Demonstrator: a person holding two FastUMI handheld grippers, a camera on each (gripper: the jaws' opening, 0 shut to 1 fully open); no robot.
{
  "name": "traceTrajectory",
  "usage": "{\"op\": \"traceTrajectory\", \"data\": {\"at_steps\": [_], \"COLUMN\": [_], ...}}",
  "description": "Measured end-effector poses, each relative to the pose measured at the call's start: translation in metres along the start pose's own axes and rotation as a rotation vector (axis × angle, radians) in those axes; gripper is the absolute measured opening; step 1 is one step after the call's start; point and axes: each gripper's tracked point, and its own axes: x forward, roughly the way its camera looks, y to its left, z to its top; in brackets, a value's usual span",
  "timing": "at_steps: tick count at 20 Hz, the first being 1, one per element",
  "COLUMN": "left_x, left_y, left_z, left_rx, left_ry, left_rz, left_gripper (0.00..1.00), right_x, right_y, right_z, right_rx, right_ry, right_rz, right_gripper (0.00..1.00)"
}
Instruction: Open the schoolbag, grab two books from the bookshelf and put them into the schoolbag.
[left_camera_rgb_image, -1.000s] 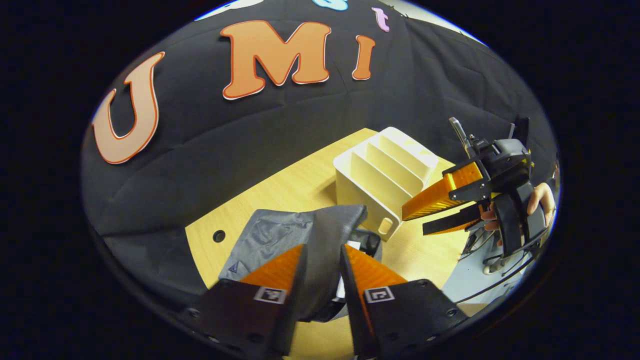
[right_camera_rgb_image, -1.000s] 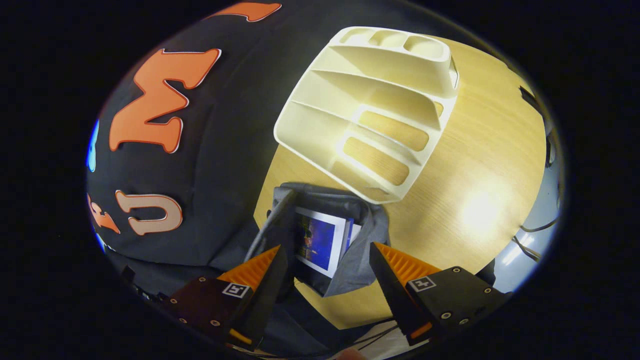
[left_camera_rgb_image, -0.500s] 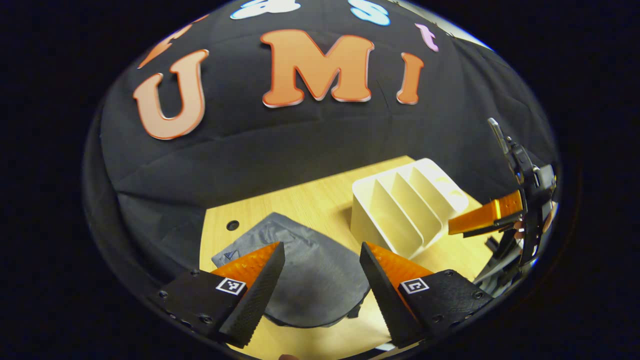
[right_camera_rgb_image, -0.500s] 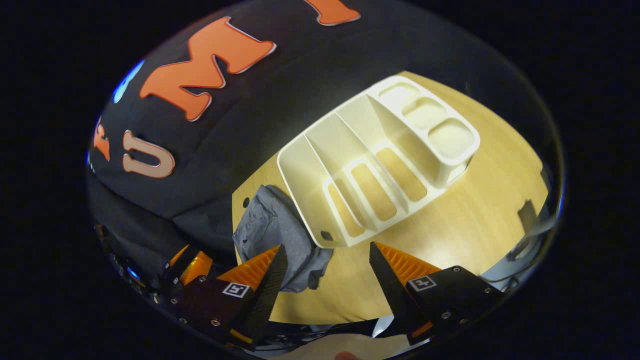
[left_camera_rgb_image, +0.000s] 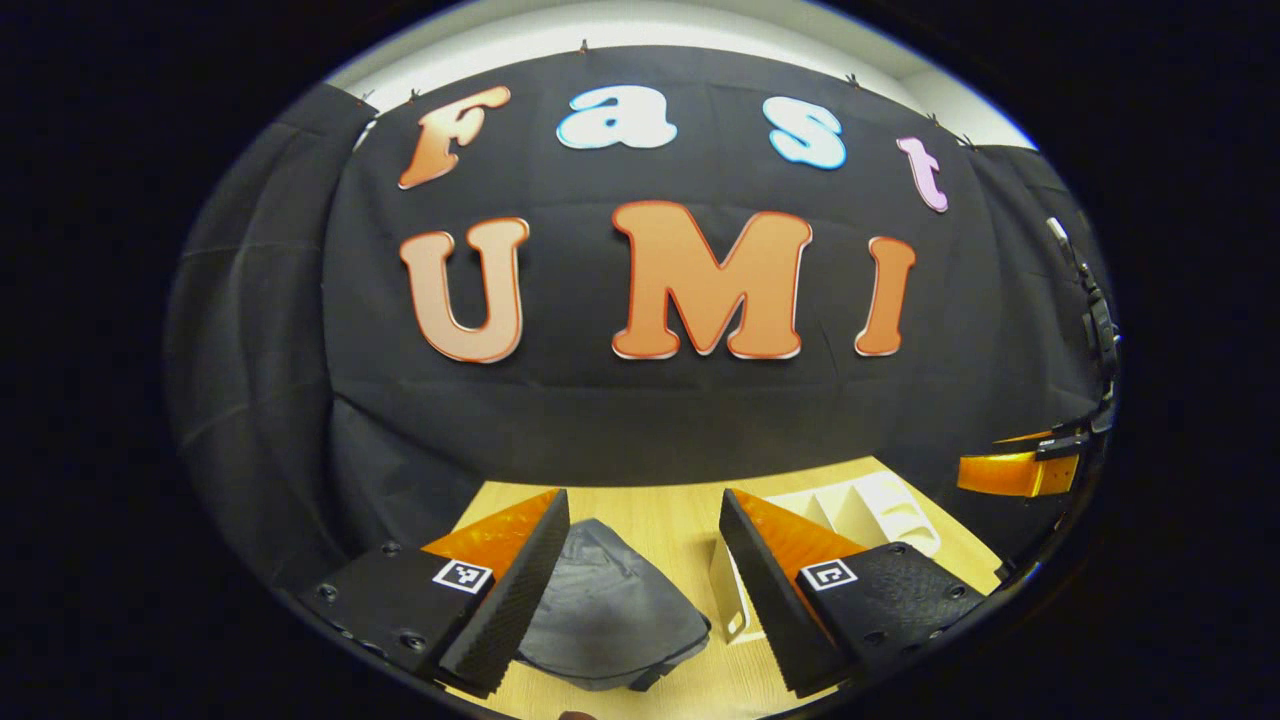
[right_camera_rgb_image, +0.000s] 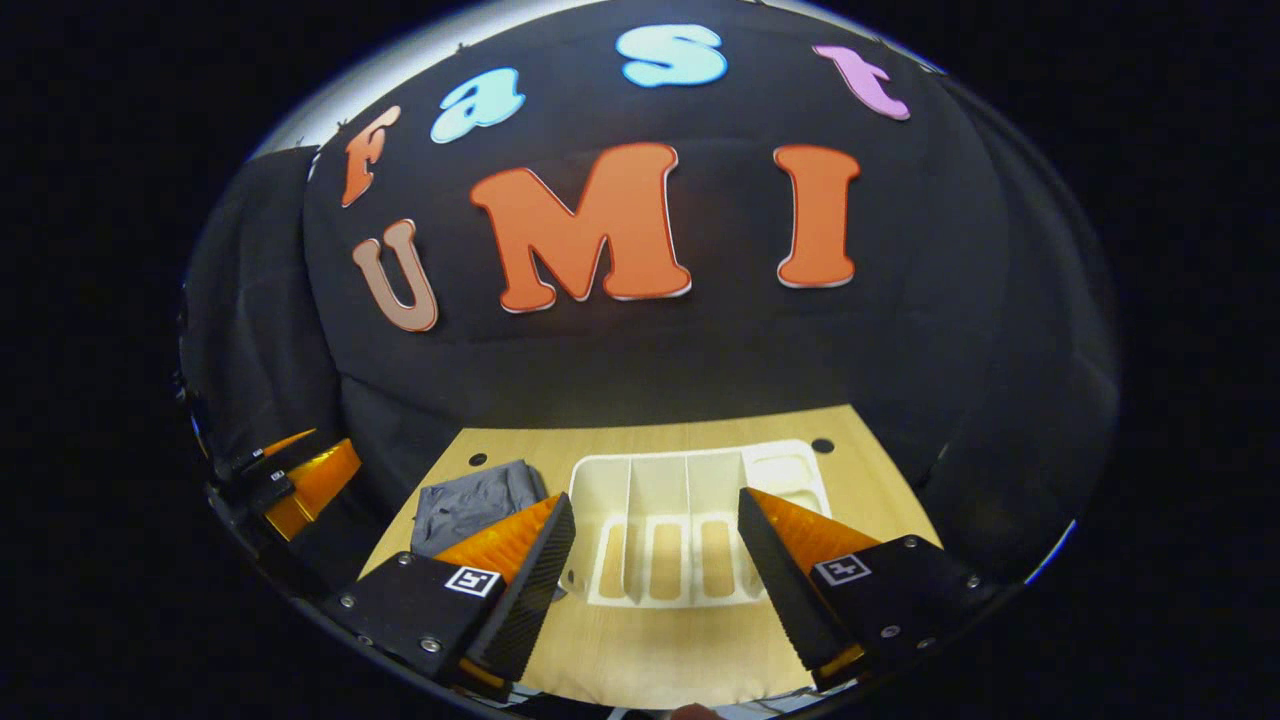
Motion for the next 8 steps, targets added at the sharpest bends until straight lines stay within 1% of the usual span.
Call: {"op": "traceTrajectory", "data": {"at_steps": [2,4,8], "left_x": [-0.009,-0.013,-0.02], "left_y": [0.0,0.001,0.005], "left_z": [0.006,0.006,-0.004], "left_rx": [0.005,0.007,0.016], "left_ry": [-0.015,-0.024,-0.012], "left_rz": [0.028,0.042,0.059], "left_gripper": [0.96,0.96,0.96], "right_x": [-0.001,-0.006,-0.003], "right_y": [-0.001,-0.003,-0.002], "right_z": [0.005,0.008,0.002], "right_rx": [-0.025,-0.032,-0.01], "right_ry": [-0.071,-0.116,-0.147], "right_rz": [-0.01,-0.033,-0.061], "right_gripper": [0.98,0.98,0.98]}}
